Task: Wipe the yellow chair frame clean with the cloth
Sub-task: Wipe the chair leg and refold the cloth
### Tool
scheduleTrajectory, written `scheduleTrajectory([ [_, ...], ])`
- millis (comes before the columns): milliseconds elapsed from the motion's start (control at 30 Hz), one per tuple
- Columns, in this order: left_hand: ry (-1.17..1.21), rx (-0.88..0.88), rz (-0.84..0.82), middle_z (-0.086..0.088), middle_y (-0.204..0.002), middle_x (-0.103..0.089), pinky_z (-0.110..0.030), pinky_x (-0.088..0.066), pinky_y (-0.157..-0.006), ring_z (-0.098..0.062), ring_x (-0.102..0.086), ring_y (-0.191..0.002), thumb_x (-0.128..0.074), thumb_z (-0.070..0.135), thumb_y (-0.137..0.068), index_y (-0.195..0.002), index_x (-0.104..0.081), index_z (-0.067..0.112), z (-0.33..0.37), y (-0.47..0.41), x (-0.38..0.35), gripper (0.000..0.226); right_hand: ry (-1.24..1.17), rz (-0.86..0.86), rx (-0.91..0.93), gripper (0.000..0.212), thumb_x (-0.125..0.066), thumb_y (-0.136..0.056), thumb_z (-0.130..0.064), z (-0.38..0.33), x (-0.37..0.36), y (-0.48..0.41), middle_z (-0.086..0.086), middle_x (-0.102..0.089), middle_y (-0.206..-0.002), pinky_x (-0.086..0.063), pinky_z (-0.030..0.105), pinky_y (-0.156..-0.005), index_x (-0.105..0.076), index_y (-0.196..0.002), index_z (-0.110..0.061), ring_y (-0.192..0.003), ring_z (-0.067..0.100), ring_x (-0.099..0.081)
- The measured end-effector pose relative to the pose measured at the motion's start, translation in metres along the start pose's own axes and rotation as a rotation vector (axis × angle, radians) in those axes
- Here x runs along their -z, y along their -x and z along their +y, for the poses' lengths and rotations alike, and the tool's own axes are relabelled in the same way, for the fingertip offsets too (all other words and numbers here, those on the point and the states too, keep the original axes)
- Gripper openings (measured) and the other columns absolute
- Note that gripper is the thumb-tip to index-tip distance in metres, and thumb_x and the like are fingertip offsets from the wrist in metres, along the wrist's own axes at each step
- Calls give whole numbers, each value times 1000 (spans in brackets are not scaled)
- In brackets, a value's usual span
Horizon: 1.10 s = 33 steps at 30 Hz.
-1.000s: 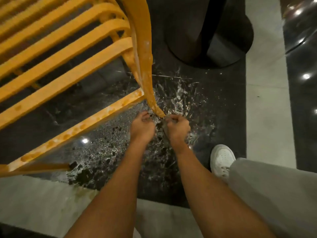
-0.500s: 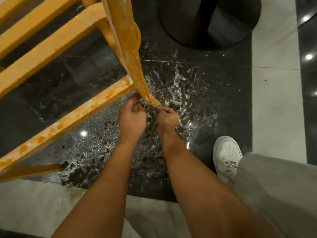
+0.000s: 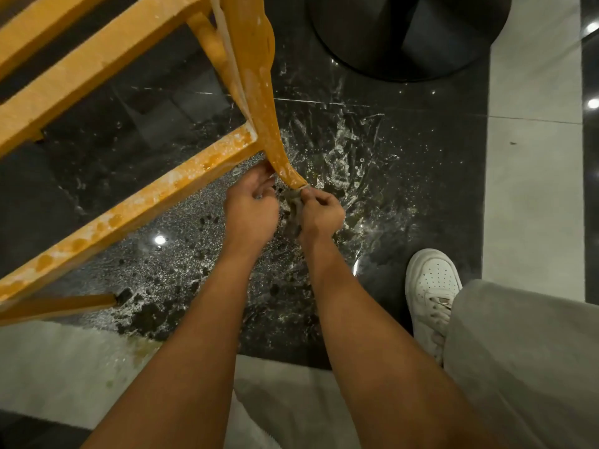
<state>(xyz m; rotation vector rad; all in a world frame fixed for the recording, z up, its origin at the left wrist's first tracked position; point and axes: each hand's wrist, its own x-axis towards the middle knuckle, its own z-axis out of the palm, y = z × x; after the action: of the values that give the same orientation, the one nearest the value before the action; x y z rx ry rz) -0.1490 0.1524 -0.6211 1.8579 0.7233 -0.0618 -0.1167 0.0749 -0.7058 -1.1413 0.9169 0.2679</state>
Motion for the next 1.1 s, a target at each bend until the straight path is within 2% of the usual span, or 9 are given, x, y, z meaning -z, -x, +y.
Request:
scheduleTrajectory([
  [33, 2, 0, -2, 21, -125, -70, -15, -47, -101, 6, -64, -118, -53, -4, -103, -140, -67, 28, 0, 0, 0, 51, 0, 29, -9, 10, -71, -93, 4, -3, -2, -1, 21, -76, -94, -66, 42, -67, -67, -102, 3, -76, 24, -77],
  [100, 1, -7, -9, 18, -127, -70, -17, -48, -103, 4, -65, -119, -53, -6, -102, -141, -66, 27, -1, 0, 0, 53, 14, 69, -1, 9, -72, -93, 3, -8, -6, -1, 22, -75, -102, -67, 40, -71, -67, -99, -1, -88, 31, -78],
  [200, -7, -18, -5, 13, -133, -72, -20, -50, -106, 1, -66, -121, -53, -6, -102, -141, -66, 25, -1, -1, 0, 52, -22, 1, 28, 8, -70, -93, 8, -11, -7, 8, 27, -73, -103, -64, 28, -59, -66, -98, 3, -74, 22, -76],
  [300, -1, -12, 3, 11, -134, -72, -18, -51, -105, 2, -66, -120, -53, -6, -103, -142, -66, 23, -1, -2, -1, 51, -63, -22, -32, 11, -67, -93, 12, -9, -5, 8, 30, -71, -105, -64, 27, -59, -64, -102, 6, -65, 17, -74],
  [500, 6, -4, 13, 11, -133, -72, -10, -50, -97, 4, -66, -116, -54, -4, -104, -140, -67, 23, 0, -3, -2, 47, 19, -4, 40, 8, -67, -94, 9, -11, -9, 22, 10, -70, -82, -54, 14, -50, -67, -101, 7, -53, -1, -67],
  [600, -3, 9, 19, 11, -133, -73, -1, -49, -88, 5, -66, -113, -54, -3, -105, -138, -68, 23, 2, -4, -2, 44, 20, -2, 34, 11, -68, -94, 8, -10, -8, 25, 10, -70, -84, -55, 14, -52, -68, -104, 9, -51, -3, -66],
  [767, 1, -6, 15, 13, -130, -74, -18, -53, -104, 5, -67, -117, -56, 0, -104, -136, -71, 25, -1, -6, 1, 43, 16, 36, 49, 9, -70, -93, 7, -14, -12, 34, 7, -70, -80, -53, 11, -51, -69, -102, 8, -50, -6, -65],
  [1000, 30, -39, 73, 13, -123, -77, -33, -53, -112, -1, -69, -119, -60, 4, -104, -129, -75, 24, -3, -5, 2, 35, 20, 30, 77, 11, -69, -93, 8, -20, -11, 37, 5, -68, -79, -52, 12, -50, -69, -103, 8, -49, -7, -64],
  [1100, 33, -52, 80, 13, -122, -77, -33, -55, -110, 0, -69, -118, -60, 4, -104, -129, -75, 24, -4, -4, 3, 35, 49, -8, 91, 10, -71, -93, 5, -19, -11, 44, 8, -70, -82, -54, 13, -52, -70, -103, 6, -52, -5, -66],
])
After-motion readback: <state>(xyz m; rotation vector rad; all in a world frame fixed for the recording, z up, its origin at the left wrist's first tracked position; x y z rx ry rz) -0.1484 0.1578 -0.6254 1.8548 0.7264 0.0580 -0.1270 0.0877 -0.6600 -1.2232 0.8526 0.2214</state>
